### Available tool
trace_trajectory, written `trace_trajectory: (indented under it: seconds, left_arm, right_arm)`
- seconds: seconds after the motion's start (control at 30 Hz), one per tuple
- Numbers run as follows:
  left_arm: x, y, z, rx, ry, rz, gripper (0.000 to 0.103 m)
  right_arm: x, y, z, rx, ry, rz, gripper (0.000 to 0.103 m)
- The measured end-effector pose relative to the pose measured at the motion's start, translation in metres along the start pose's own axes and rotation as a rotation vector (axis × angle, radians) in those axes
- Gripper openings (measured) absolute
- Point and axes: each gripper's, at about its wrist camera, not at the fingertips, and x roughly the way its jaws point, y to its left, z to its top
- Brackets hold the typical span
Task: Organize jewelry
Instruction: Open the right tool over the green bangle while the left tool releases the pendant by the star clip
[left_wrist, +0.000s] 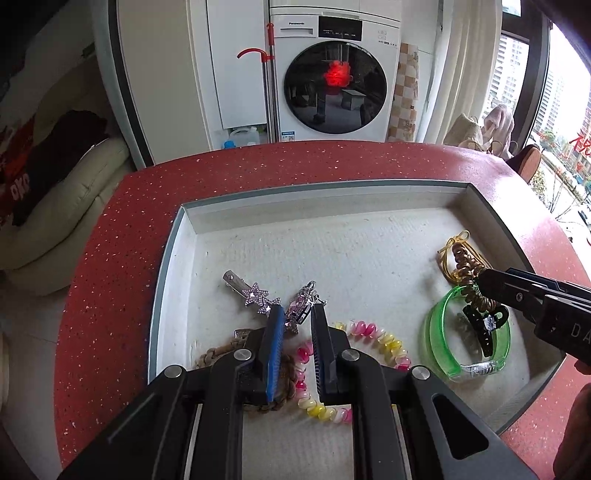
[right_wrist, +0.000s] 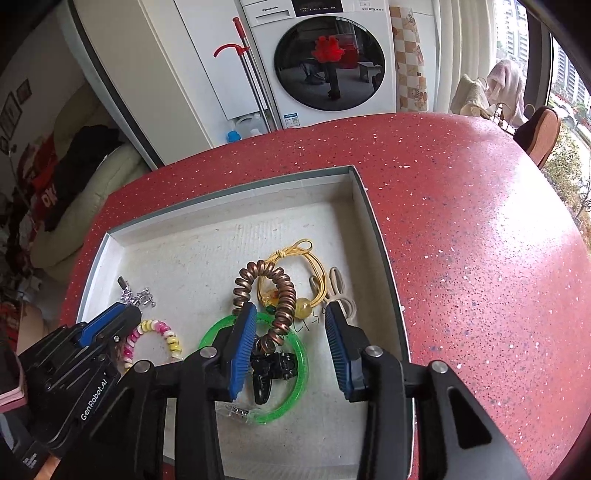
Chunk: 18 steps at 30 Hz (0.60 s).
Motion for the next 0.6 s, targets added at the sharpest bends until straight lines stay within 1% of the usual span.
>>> trace_trajectory:
  seconds: [0.03, 0.13, 0.47, 0.6]
  left_arm:
    - [-0.001, 0.0, 0.0, 0.001, -0.004, 0.003, 0.033]
    - [-0.004, -0.002, -0.002, 0.012, -0.008, 0.023, 0.033]
    - [-0.011, -0.001, -0.001, 0.034, -0.024, 0.049, 0.033]
    - [-0.012, 0.001, 0.0, 0.027, -0.023, 0.054, 0.034]
  right_arm:
    - [-0.003, 0.001, -0.001, 0.002, -0.005, 0.009, 0.047]
    - [-0.013, 0.005, -0.007, -0.003, -0.022, 0.03, 0.052]
    - [-0.038, 0.001, -0.03, 0.029, -0.038, 0.075, 0.052]
    - [-0.047, 0.001, -0.033, 0.033, -0.048, 0.085, 0.052]
